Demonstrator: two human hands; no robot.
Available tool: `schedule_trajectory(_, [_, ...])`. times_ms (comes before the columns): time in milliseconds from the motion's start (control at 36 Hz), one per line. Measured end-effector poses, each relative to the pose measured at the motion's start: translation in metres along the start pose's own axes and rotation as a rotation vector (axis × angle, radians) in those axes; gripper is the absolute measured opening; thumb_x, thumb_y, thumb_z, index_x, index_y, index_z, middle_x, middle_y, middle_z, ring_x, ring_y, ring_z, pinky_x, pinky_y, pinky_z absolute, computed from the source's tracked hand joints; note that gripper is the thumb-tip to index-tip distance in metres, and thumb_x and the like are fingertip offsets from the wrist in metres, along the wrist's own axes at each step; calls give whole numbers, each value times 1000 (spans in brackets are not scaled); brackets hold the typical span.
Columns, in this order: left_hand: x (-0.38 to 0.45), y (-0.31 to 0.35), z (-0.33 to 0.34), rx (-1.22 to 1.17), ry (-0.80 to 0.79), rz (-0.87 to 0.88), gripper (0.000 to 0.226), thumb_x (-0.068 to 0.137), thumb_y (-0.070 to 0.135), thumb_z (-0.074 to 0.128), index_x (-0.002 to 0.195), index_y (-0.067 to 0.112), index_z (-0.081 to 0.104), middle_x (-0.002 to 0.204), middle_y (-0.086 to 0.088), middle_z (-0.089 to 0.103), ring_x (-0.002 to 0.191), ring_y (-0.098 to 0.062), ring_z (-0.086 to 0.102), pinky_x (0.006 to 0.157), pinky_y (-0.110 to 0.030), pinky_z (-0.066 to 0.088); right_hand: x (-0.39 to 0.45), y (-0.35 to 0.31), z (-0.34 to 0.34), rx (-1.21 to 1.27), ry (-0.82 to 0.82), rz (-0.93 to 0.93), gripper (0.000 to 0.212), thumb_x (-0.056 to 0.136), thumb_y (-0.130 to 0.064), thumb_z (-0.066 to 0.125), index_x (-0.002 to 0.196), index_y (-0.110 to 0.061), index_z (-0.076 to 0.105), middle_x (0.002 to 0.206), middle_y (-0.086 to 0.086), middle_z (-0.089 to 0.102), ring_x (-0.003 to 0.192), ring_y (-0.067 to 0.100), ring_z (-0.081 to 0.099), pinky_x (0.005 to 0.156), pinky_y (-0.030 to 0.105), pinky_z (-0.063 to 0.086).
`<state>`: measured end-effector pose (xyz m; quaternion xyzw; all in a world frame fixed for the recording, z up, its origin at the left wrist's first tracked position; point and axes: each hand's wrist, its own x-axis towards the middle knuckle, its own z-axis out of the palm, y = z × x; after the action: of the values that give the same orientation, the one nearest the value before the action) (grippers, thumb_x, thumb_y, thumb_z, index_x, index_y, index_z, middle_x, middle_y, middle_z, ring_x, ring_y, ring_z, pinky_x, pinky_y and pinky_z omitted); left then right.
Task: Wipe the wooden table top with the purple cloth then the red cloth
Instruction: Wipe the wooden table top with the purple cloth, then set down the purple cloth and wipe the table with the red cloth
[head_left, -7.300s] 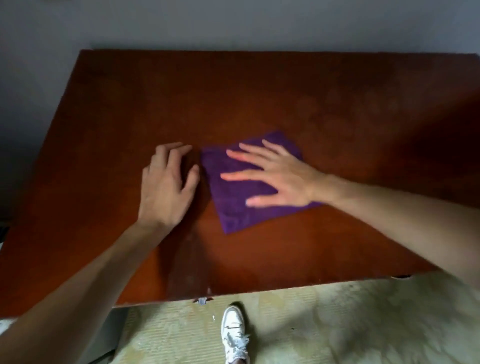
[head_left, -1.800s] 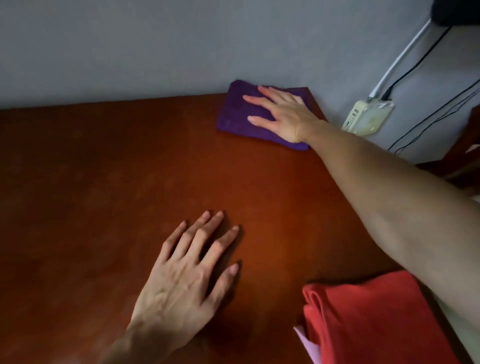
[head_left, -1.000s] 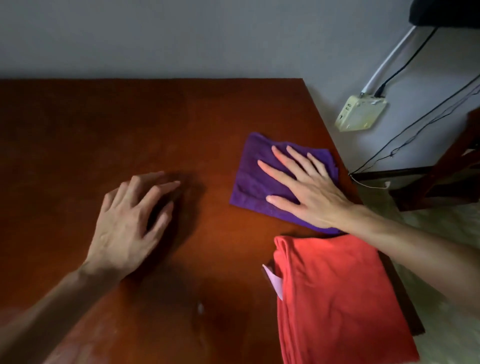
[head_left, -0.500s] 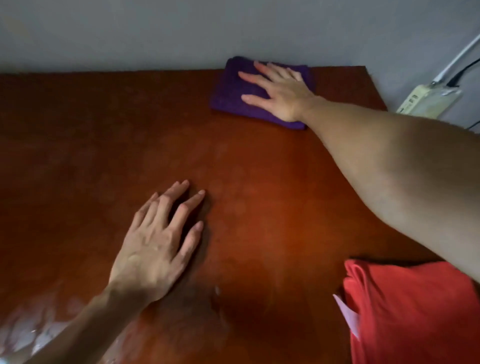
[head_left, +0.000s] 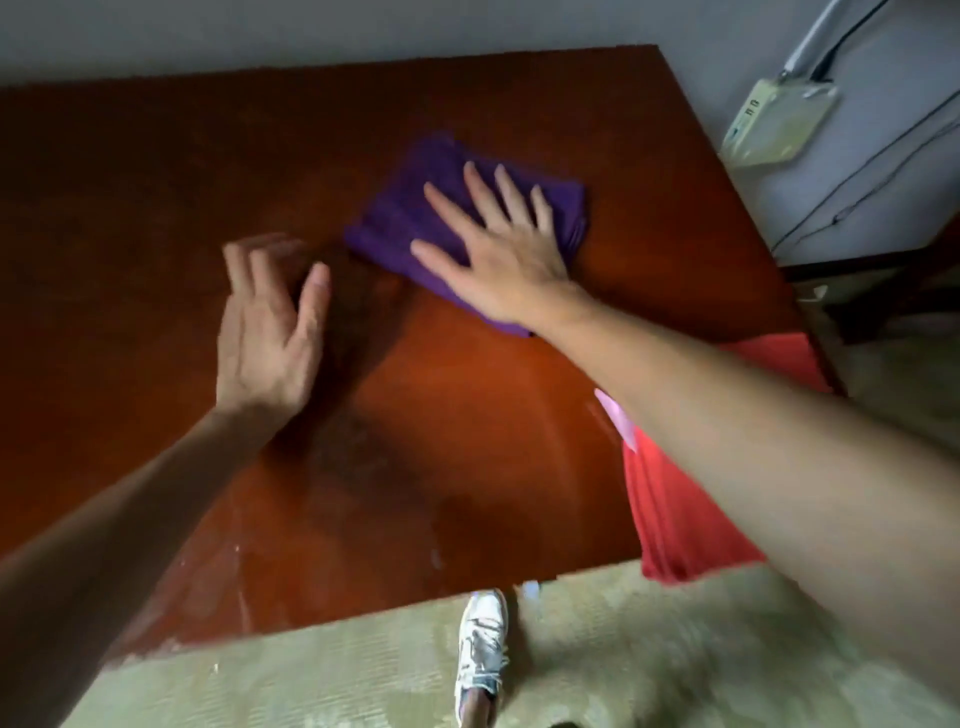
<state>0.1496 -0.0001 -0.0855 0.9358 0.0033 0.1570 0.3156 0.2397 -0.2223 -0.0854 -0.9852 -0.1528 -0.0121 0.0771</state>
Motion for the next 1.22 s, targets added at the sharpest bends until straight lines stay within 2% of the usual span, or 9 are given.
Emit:
schedule_trajectory(139, [-28,14,-6,-27,106,-132,45,105,42,42,126,4,52,136,-23,41,114,-36,53,98,-41,41,-108,-27,5,16,14,-119,79,91,-77,17,162,-43,23,174,2,15,160,31,9,127,55,5])
schedule_trajectory(250, [-64,34,-11,-30,4,-62,38,106,40,43,127,9,51,133,-17,42,107,-34,55,89,-42,44,-178,-37,10,50,63,-260,73,95,-73,32,159,-38,36,171,5,23,159,32,15,126,57,11])
schedule_trajectory(389, [-91,57,-21,-20,-147,64,39,104,45,42,132,19,49,131,-4,42,108,-27,61,88,-44,52,-221,-31,7,22,37,-448,72,97,-72,33,160,-37,34,171,7,23,159,32,14,127,55,9])
schedule_trajectory(528, [-98,78,-25,60,-127,148,29,105,24,49,132,14,51,129,-4,45,102,-25,59,77,-33,44,-224,-12,-7,22,-36,-582,70,99,-68,40,160,-34,35,170,8,26,158,31,18,126,55,14])
schedule_trajectory(639, [-94,90,-20,87,-126,194,27,101,13,52,128,11,54,124,-11,48,101,-33,59,81,-34,44,-237,32,-42,177,52,-493,56,105,-55,42,157,-33,43,169,3,31,156,21,28,127,43,17])
schedule_trajectory(750, [-88,108,-8,217,-281,355,35,98,28,44,124,10,59,119,-14,52,100,-42,58,82,-50,51,-266,109,-61,149,53,-329,52,107,-50,42,157,-36,41,168,-5,31,155,15,28,124,44,25])
schedule_trajectory(833, [-87,124,10,312,-350,424,39,99,36,40,123,15,62,120,-13,55,101,-38,57,80,-47,47,-274,141,-61,133,-24,-290,54,107,-52,40,159,-39,36,170,-7,25,158,14,20,123,52,26])
schedule_trajectory(1028, [-59,141,48,271,-327,324,39,98,38,42,127,20,60,118,-4,57,102,-28,54,81,-42,43,-240,138,-41,-65,-71,-444,58,105,-64,29,161,-47,22,174,-9,8,160,15,5,125,55,16])
schedule_trajectory(1222, [-30,122,53,385,-447,342,49,96,48,38,140,31,53,129,-2,55,102,-27,56,84,-41,44,-198,165,-44,-64,-113,-557,58,104,-63,33,160,-51,21,174,-12,6,161,14,2,126,62,4])
